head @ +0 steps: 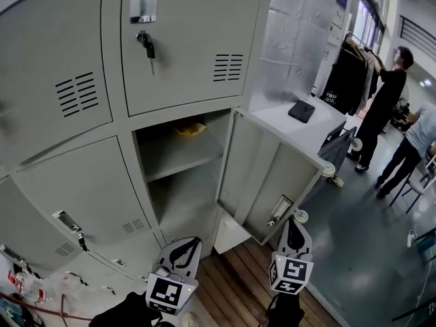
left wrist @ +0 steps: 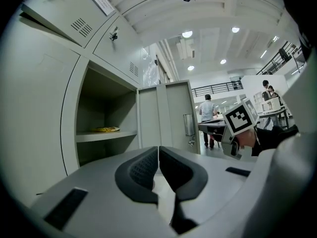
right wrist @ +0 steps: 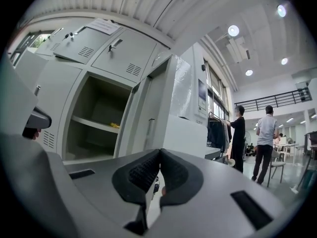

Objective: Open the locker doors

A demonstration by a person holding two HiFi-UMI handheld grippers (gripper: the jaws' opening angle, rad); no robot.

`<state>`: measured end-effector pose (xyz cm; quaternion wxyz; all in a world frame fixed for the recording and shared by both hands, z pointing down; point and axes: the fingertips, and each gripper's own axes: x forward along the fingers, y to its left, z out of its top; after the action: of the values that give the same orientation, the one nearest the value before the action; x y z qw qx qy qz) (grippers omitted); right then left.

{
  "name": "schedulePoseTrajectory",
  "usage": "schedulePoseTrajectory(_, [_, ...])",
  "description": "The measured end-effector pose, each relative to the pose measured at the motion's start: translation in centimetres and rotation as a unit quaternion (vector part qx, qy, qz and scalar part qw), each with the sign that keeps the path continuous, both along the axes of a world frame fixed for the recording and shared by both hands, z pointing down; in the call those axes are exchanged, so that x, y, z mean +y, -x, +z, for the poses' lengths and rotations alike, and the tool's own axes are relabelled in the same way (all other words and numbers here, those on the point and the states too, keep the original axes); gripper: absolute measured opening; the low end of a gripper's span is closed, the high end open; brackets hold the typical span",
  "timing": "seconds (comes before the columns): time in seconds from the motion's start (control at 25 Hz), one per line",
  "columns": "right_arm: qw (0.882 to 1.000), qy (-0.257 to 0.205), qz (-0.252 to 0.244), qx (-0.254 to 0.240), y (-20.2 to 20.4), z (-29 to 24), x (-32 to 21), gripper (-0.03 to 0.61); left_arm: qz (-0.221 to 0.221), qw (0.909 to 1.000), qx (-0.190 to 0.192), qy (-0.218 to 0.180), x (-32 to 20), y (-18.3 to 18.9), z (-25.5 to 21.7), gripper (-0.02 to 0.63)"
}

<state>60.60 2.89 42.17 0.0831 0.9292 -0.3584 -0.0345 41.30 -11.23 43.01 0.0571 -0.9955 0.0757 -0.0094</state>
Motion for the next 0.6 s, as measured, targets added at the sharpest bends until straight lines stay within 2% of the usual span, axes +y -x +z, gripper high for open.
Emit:
schedulePoseTrajectory(0.36, [1.0,0.008,0.0,0.004,-0.3,0.0,0.0,0.015,-0.002,1.0,0.001,0.005,-0.3,-0.1,0.1,0.026])
schedulePoseTrajectory(0.6, [1.0,-0.004,-0.014,0.013,1.7,-1.4,0.3,0.015,-0.012,0.9999,0.008,0.001,-0.5,0.8,-0.7,0.026])
